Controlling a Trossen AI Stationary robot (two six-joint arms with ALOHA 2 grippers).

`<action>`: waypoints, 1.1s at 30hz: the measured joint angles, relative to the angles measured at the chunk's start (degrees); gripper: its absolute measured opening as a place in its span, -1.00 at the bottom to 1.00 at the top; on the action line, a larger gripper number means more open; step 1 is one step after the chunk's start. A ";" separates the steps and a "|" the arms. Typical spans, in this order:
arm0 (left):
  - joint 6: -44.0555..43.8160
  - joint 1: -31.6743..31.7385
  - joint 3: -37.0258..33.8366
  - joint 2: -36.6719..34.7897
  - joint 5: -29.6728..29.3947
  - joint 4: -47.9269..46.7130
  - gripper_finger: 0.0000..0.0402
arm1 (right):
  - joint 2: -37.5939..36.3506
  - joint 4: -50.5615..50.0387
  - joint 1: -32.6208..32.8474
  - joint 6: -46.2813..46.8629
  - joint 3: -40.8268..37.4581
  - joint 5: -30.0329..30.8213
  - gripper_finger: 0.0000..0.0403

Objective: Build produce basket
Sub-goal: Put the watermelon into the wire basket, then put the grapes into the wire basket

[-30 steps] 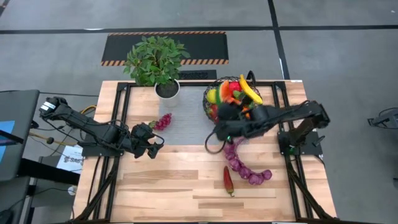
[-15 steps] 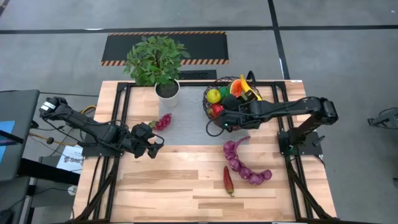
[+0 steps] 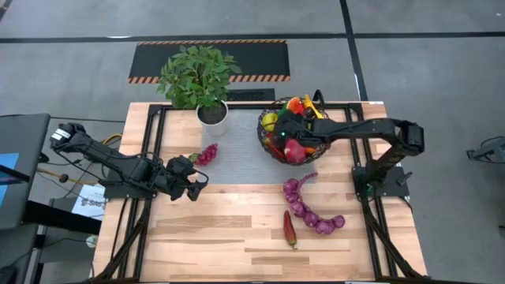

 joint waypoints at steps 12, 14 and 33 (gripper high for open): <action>-3.80 0.00 0.02 0.33 -6.12 -4.87 0.77 | 0.02 4.15 -4.10 -2.11 -1.56 -10.66 0.30; -2.71 -0.02 0.02 0.33 -8.11 -4.87 0.77 | 0.02 5.44 -3.90 -2.96 -1.56 -12.11 0.34; 7.52 8.43 -6.21 1.09 -18.87 -1.06 0.77 | 0.02 7.39 -1.91 -3.99 -1.52 -14.32 0.37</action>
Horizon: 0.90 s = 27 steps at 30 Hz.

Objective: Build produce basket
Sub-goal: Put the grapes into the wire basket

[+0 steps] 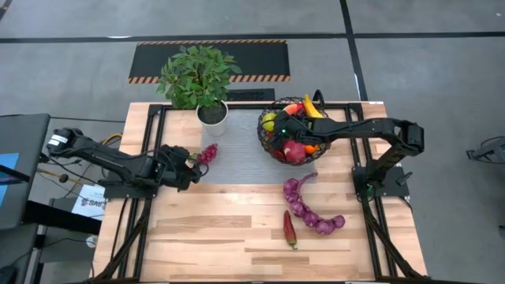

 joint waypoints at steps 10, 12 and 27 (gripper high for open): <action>8.07 7.01 -15.92 -0.11 4.36 28.00 0.77 | 0.00 1.82 2.75 -0.57 0.04 -0.22 0.37; 8.19 7.54 -17.38 -0.11 6.40 30.95 0.77 | 0.00 1.86 3.32 -0.55 0.04 -0.27 0.37; 9.68 7.68 -18.25 -0.11 28.99 42.69 0.77 | -0.46 -7.76 16.24 17.10 0.07 -11.16 0.37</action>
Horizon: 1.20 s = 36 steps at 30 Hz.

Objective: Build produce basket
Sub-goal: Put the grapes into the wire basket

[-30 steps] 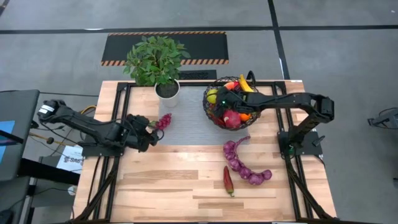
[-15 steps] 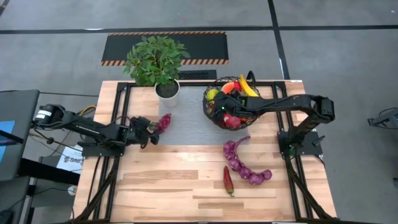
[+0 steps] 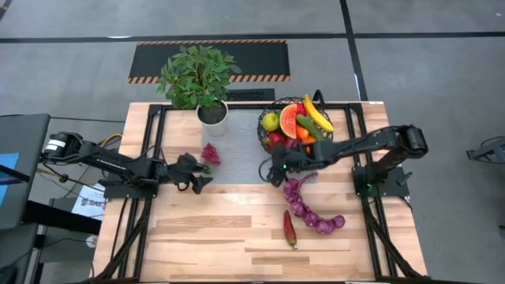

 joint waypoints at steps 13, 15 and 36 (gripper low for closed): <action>0.00 0.00 0.00 6.61 0.21 11.28 0.77 | 0.01 14.20 7.94 0.42 0.00 7.55 0.37; -0.15 0.00 0.00 8.67 -1.96 11.64 0.77 | 0.00 14.71 8.03 0.43 0.00 7.96 0.37; -5.69 0.00 0.52 16.83 -9.26 11.99 -0.23 | 0.50 15.64 8.88 0.45 0.00 8.21 0.37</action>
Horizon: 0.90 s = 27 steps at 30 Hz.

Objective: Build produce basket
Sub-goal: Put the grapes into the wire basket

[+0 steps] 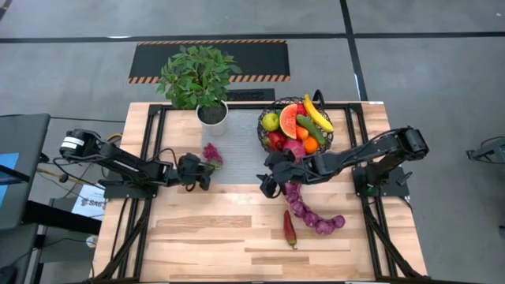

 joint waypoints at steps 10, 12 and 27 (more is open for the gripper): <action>2.59 -0.01 2.60 0.00 0.05 0.08 -0.81 | 0.00 0.36 0.00 -0.02 0.00 -0.01 0.37; 3.17 -0.24 3.15 0.00 0.04 0.13 -0.92 | 0.00 0.35 0.00 -0.02 0.00 0.21 0.37; 5.36 -5.09 7.68 -0.01 0.01 0.04 -1.00 | 0.00 0.27 -0.02 -1.10 0.00 1.88 0.37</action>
